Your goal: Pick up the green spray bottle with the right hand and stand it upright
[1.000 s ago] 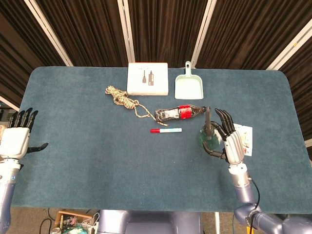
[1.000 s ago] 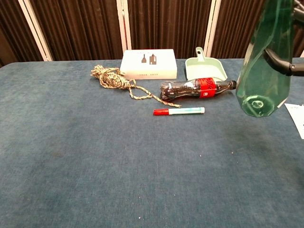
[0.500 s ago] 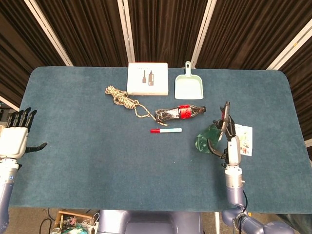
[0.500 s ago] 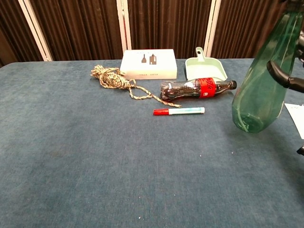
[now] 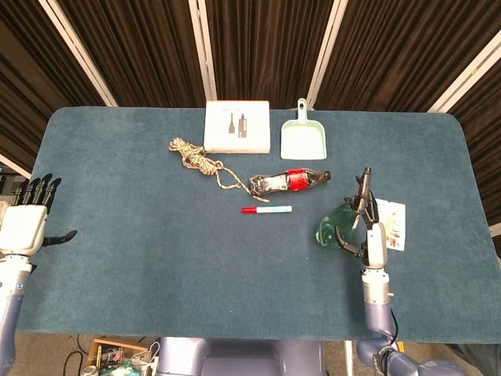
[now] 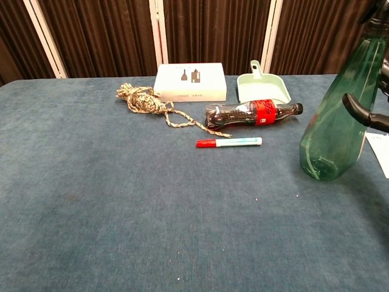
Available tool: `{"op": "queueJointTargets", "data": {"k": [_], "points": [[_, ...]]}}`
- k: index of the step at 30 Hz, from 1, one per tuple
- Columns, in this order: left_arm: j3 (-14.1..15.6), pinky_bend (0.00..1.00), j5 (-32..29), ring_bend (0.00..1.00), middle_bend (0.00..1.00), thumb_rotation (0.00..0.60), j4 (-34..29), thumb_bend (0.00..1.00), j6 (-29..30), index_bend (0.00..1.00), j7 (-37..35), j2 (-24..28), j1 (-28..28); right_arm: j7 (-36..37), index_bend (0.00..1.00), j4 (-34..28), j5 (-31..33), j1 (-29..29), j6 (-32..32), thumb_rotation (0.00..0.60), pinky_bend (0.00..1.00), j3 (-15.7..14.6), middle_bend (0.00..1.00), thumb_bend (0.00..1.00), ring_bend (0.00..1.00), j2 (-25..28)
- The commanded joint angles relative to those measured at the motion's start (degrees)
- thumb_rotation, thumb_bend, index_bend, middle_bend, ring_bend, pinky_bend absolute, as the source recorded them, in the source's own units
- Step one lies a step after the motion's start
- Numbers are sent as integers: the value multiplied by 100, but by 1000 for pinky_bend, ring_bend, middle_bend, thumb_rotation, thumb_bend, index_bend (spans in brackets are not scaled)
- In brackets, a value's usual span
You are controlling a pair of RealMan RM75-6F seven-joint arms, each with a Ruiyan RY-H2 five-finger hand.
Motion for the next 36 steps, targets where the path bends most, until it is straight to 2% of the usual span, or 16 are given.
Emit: {"op": "queueJointTargets", "data": {"k": [1, 9, 11, 14, 16, 19, 21, 27, 36], "points": [[5, 0, 11, 0, 0, 600, -9, 24, 14, 0, -8, 5, 6, 17, 869, 121, -17, -31, -7, 600, 0, -49, 51, 641, 0, -73], [14, 0, 49, 0, 0, 600, -19, 24, 53, 0, -51, 27, 23, 11, 865, 322, -39, -99, 3, 600, 0, -120, 56, 642, 0, -165], [16, 0, 57, 0, 0, 600, -21, 23, 62, 0, -58, 32, 26, 18, 832, 361, -39, -115, 5, 600, 0, -130, 50, 637, 0, -181], [21, 0, 69, 0, 0, 600, -22, 23, 73, 0, -62, 33, 30, 6, 623, 425, -56, -140, 21, 600, 0, -160, 11, 566, 0, -197], [26, 0, 82, 0, 0, 600, -28, 23, 81, 0, -69, 35, 33, -19, 379, 490, -86, -156, 37, 600, 0, -199, 0, 465, 0, -203], [26, 0, 93, 0, 0, 600, -35, 23, 98, 0, -77, 39, 39, -153, 83, 582, -111, -157, 7, 600, 0, -241, 0, 359, 0, -204], [28, 0, 98, 0, 0, 600, -41, 23, 106, 0, -80, 43, 43, -229, 2, 586, -112, -151, -60, 600, 0, -260, 0, 302, 0, -183], [31, 0, 107, 0, 0, 600, -53, 24, 120, 0, -83, 49, 50, -393, 0, 511, -147, -159, -39, 600, 0, -296, 0, 218, 0, -99], [31, 0, 120, 0, 0, 600, -72, 23, 141, 0, -102, 62, 60, -647, 0, 263, -275, -248, 359, 600, 0, -353, 0, 184, 0, 58]]}}
